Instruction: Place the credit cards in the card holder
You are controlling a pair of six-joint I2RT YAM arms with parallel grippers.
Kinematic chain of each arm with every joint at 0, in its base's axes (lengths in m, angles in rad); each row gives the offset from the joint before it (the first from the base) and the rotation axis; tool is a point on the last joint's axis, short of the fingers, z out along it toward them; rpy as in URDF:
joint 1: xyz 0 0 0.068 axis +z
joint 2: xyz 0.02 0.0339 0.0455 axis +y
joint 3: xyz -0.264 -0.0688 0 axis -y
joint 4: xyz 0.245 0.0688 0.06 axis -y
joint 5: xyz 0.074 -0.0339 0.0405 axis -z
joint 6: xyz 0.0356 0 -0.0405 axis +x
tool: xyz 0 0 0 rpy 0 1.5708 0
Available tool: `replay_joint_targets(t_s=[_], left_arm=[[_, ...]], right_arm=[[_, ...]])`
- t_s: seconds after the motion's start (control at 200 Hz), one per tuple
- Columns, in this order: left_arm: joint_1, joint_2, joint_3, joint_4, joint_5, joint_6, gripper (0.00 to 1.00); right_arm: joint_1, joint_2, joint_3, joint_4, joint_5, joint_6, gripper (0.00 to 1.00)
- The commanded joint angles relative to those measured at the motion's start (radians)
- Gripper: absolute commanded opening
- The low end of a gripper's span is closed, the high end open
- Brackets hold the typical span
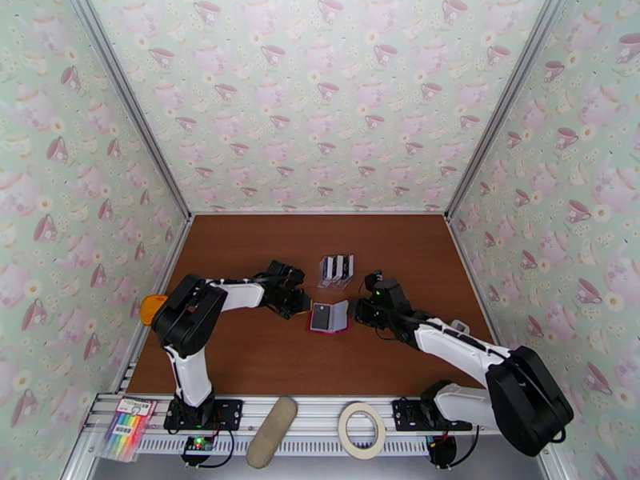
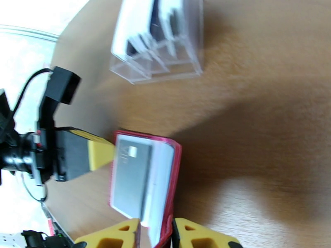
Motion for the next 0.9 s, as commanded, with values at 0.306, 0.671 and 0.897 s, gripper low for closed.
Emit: replay_joint_targets(t_s=[0.306, 0.671, 0.897], left_arm=[[-0.040, 0.082, -0.004, 0.052, -0.046, 0.005, 0.11], [-0.049, 0.083, -0.003, 0.052, -0.041, 0.003, 0.11], [-0.052, 0.082, -0.001, 0.051, -0.039, 0.005, 0.11]], right_arm=[[0.030, 0.041, 0.073, 0.043, -0.045, 0.046, 0.29], [0.088, 0.144, 0.151, 0.077, -0.030, 0.062, 0.29], [0.120, 0.217, 0.190, 0.112, -0.032, 0.077, 0.29]])
